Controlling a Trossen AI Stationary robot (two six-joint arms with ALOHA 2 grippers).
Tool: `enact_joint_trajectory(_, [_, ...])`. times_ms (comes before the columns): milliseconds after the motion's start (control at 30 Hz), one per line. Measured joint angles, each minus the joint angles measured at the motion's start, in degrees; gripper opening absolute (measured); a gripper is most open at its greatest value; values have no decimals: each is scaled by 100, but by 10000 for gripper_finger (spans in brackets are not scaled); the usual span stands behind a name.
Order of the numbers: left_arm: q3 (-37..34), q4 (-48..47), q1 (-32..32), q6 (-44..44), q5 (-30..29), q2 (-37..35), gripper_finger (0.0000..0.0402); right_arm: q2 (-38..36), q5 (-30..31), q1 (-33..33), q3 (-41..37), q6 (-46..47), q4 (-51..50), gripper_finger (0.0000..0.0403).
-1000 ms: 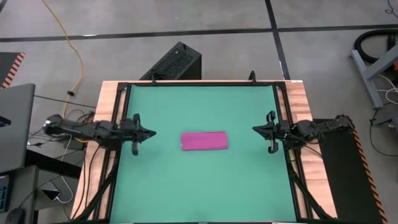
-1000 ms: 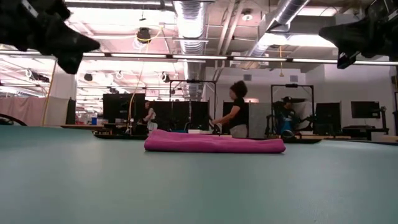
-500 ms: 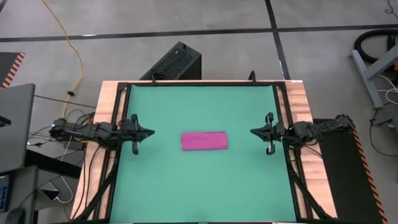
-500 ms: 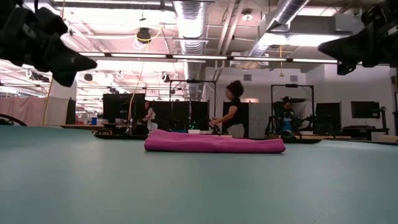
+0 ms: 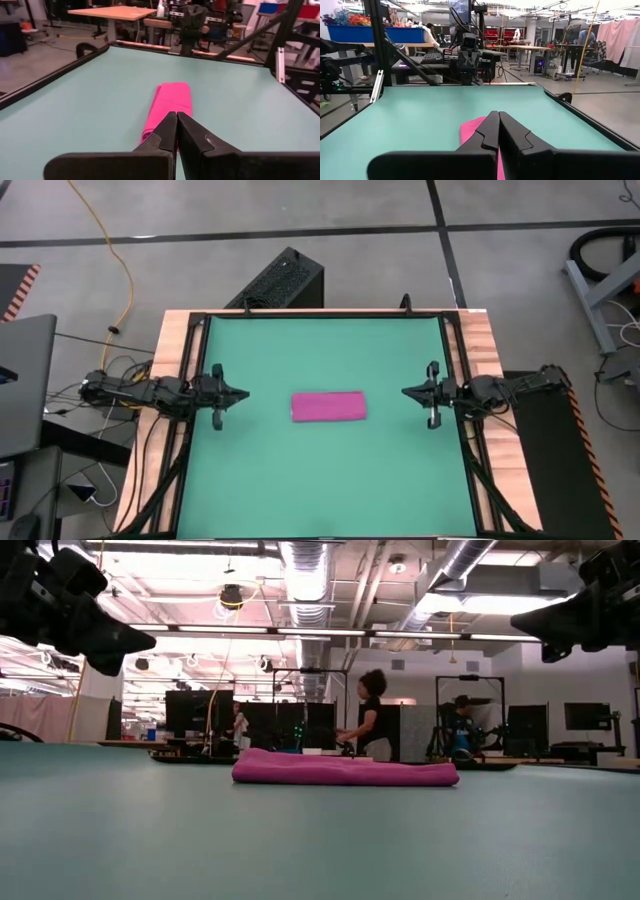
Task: Roll towel
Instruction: Return to Home Position
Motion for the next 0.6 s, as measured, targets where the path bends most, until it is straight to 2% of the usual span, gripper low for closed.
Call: enact_joint_trajectory(600, [4, -76, 2, 158, -30, 0, 0, 0, 13, -7, 0, 4, -31, 32])
